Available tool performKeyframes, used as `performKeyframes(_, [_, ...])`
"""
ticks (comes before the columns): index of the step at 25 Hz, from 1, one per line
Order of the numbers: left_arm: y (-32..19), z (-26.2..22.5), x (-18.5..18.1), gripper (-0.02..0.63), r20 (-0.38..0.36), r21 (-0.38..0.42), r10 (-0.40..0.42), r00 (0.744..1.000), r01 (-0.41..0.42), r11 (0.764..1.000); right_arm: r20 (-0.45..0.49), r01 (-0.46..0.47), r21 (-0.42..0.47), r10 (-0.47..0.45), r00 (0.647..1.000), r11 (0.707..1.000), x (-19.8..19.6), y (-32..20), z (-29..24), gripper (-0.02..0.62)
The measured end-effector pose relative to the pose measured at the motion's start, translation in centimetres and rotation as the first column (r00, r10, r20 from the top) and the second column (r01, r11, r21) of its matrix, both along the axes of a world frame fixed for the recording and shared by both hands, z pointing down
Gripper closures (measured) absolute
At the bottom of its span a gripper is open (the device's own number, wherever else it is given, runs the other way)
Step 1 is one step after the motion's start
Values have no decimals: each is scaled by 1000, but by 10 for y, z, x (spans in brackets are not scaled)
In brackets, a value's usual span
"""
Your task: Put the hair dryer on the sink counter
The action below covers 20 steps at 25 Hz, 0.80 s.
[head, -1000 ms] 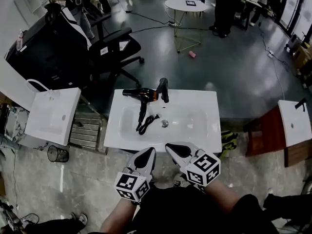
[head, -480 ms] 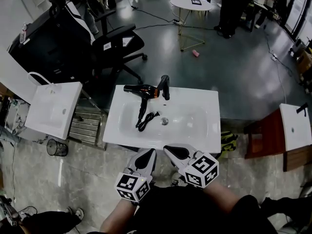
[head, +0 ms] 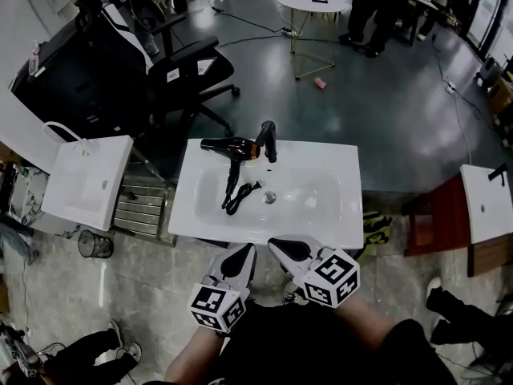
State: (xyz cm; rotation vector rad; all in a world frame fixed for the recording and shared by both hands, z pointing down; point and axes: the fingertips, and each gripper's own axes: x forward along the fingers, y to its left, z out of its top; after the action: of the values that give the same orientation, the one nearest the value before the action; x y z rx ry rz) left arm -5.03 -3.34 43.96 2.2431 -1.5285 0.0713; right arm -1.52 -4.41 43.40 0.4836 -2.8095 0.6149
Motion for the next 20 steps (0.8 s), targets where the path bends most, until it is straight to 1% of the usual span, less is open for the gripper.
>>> performKeyframes(11, [-1, 1, -1, 603, -2, -4, 3, 1000, -3, 1000, -6, 19, 2, -19, 1000, 1000, -5, 1, 1, 595])
performKeyframes(20, [-2, 1, -2, 603, -2, -13, -2, 1000, 2, 1000, -7, 25, -15, -25, 1000, 1000, -6, -1, 3, 595])
